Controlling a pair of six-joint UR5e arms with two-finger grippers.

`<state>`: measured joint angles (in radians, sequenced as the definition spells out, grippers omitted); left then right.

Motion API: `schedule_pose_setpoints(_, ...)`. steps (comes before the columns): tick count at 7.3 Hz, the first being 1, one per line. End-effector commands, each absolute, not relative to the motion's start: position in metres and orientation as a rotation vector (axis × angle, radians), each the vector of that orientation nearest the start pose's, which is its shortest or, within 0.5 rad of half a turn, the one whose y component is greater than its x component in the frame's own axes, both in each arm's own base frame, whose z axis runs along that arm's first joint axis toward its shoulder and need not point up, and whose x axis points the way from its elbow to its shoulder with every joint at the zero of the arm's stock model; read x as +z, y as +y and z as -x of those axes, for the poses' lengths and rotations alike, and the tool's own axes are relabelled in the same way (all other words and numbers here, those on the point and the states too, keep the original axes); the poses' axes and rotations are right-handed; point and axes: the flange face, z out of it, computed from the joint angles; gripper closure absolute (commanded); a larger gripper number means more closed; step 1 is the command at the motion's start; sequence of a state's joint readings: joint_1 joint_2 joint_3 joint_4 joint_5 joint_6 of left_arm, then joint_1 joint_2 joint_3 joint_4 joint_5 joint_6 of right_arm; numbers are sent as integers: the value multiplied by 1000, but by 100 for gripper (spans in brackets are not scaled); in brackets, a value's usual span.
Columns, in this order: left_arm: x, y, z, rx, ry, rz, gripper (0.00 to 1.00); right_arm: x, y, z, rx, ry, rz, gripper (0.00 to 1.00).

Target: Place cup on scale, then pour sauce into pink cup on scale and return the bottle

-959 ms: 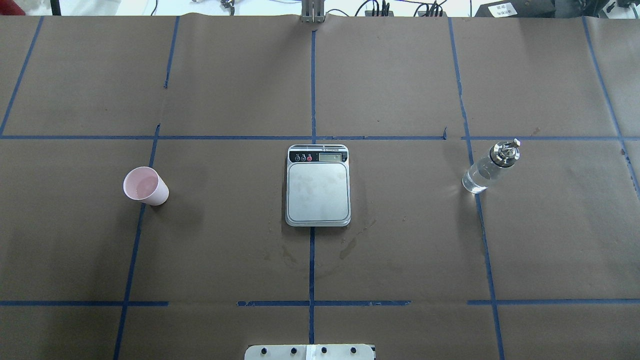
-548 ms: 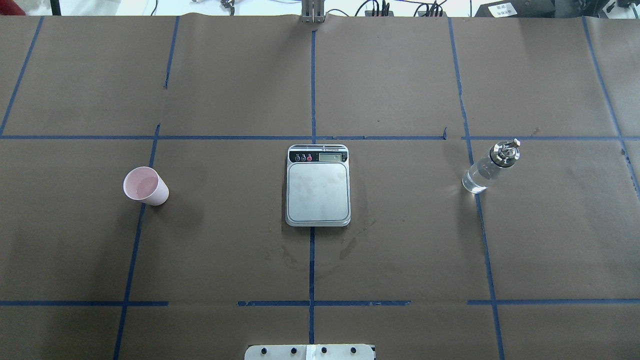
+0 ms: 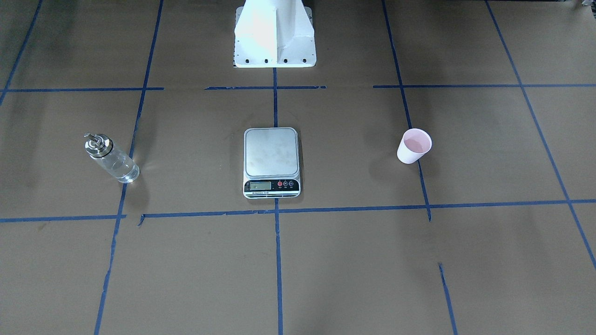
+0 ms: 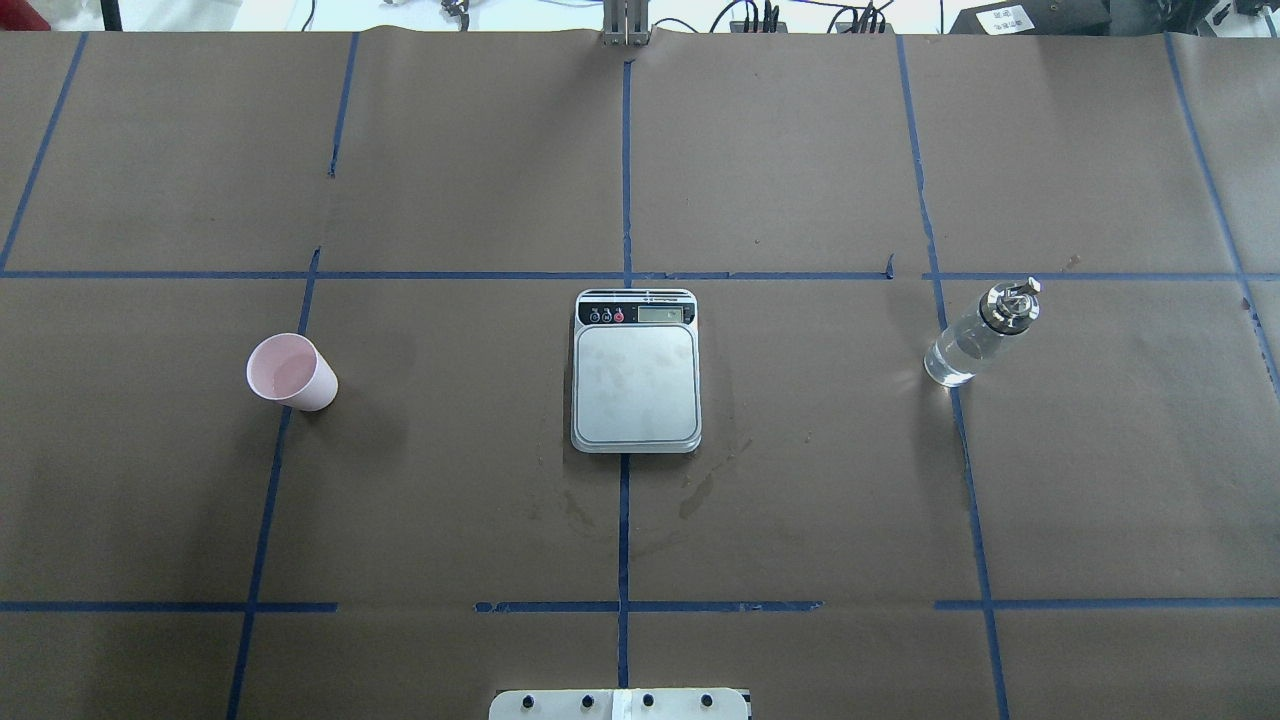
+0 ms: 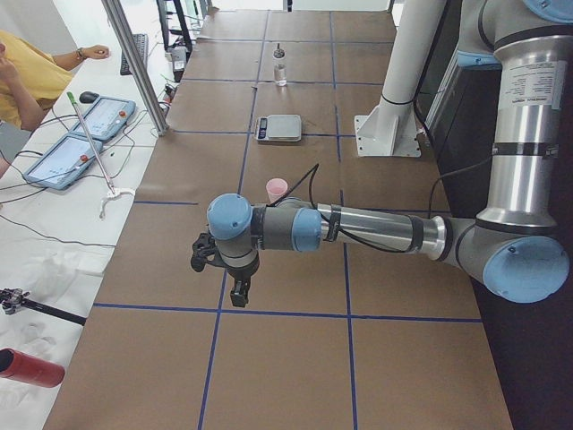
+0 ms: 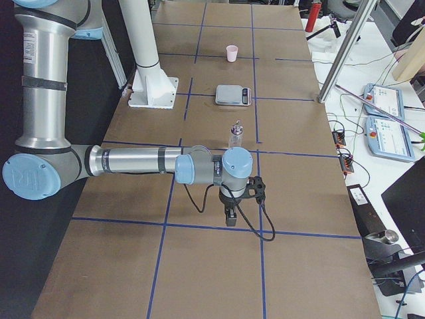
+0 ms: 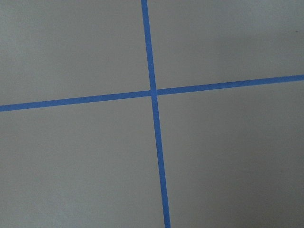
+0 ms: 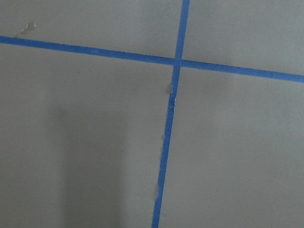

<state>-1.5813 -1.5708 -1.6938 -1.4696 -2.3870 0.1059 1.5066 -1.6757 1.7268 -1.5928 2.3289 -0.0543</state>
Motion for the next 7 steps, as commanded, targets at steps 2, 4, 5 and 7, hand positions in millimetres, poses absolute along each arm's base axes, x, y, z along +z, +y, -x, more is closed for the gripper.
schedule_pose_setpoints(2,595,-489,66,107,811,-88,0,630,-452,-35,-126,-775,-33,0)
schedule_pose_setpoints(4,581,-489,65,111,819,-111,0,629,-452,-34,-132,-786,-41,0)
schedule_pose_setpoints(5,560,-486,64,136,819,-154,0,626,-452,-34,-140,-786,-50,0)
schedule_pose_setpoints(7,517,-494,0,152,865,-164,0,623,-451,-33,-131,-795,-49,0)
